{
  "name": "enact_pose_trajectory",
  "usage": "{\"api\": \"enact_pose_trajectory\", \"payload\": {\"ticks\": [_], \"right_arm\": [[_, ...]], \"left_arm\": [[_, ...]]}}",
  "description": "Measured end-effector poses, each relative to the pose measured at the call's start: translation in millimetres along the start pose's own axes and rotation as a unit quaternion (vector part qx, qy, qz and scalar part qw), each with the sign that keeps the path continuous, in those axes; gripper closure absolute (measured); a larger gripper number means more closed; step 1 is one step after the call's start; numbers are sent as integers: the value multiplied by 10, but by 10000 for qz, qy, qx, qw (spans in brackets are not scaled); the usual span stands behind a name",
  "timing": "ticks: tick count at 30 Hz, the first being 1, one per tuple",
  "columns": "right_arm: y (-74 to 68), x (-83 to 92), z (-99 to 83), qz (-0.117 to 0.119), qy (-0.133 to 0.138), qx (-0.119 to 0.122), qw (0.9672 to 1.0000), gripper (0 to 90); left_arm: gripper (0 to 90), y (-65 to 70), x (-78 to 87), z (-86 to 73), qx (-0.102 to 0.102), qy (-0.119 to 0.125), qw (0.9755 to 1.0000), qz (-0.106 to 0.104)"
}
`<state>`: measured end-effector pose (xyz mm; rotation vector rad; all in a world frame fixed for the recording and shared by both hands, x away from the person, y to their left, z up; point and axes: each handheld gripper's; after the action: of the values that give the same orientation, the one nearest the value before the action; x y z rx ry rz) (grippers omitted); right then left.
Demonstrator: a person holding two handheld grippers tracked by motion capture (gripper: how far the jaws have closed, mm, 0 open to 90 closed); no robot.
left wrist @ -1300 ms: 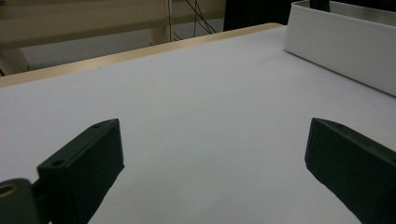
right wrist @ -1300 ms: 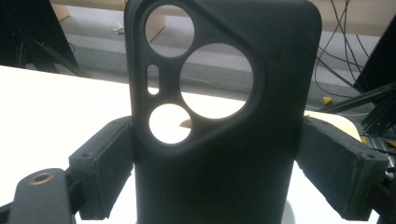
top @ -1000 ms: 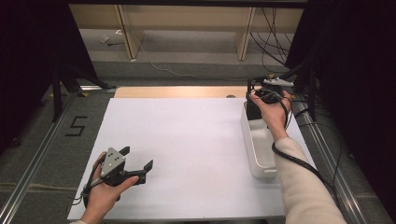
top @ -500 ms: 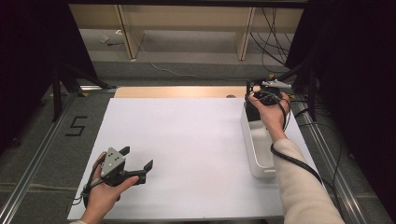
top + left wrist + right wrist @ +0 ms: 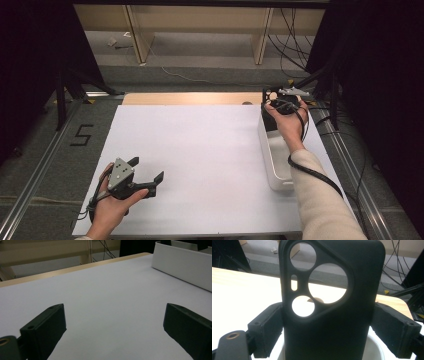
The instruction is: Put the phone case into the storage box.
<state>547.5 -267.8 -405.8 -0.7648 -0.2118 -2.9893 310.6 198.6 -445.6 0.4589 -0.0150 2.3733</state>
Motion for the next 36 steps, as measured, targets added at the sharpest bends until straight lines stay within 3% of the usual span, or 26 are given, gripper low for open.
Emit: {"api": "enact_pose_trajectory", "payload": {"ticks": [36], "right_arm": [[-21,-86,-91,-73,-33,134,9999,139]], "left_arm": [[40,3,1,2,-14,2,10000,5]]}}
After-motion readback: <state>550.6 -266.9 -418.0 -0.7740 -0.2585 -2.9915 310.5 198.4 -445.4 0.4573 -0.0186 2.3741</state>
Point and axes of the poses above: each handheld gripper's, and its own axes: x roughly backward along the jaws, z roughly out of its top, y roughly to its right, and after that the axes turned 12 degrees about -z, right-handed
